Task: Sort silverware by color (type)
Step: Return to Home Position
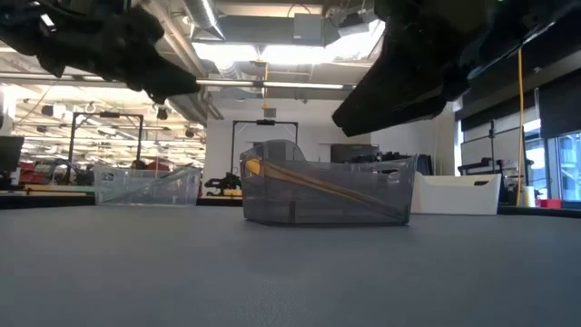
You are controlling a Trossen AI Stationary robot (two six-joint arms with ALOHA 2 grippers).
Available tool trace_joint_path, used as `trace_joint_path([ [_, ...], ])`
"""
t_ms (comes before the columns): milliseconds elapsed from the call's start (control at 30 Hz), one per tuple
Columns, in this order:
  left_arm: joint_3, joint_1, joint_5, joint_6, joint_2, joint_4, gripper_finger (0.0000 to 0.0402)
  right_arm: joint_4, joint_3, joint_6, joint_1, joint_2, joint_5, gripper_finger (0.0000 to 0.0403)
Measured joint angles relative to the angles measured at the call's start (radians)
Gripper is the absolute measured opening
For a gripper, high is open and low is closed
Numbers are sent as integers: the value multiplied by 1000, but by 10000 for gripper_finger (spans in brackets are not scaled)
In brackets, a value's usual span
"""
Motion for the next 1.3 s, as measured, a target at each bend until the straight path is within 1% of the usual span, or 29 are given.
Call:
trace_joint_path([
  [67,-6,-102,10,-19,5,0,128,14,0,-25,-7,-2,3,198],
  [133,-22,-208,-3,-20,12,1,121,49,0,-79,-18,-3,5,198],
  [267,-88,-412,-142,-24,19,34,101,71,0,-164,-30,-29,5,196],
  [367,-145,-530,-205,-36,18,139,81,80,0,-230,-42,-54,-16,177],
  [433,-154,-571,-216,-36,8,157,67,99,0,-294,-61,-64,-41,153],
  [467,-154,-582,-218,-36,-5,152,61,107,0,-330,-80,-65,-77,139],
  [567,-154,-587,-220,-21,-52,87,41,110,0,-395,-156,-68,-284,94],
  [633,-154,-573,-220,-14,-80,42,30,114,0,-424,-209,-69,-391,65],
  [800,-167,-526,-177,-17,-194,14,9,178,0,-522,-298,-71,-510,9],
  [867,-190,-510,-171,-21,-249,15,4,192,0,-542,-316,-71,-543,3],
  [1000,-256,-482,-172,-26,-363,12,2,195,0,-544,-332,-71,-586,16],
  [1067,-279,-467,-172,-30,-413,15,5,220,-24,-543,-337,-85,-605,20],
  [1167,-286,-447,-171,-42,-472,23,7,319,-123,-542,-339,-151,-635,20],
  [1300,-287,-436,-169,-47,-507,-1,8,505,-335,-509,-360,-303,-637,15],
])
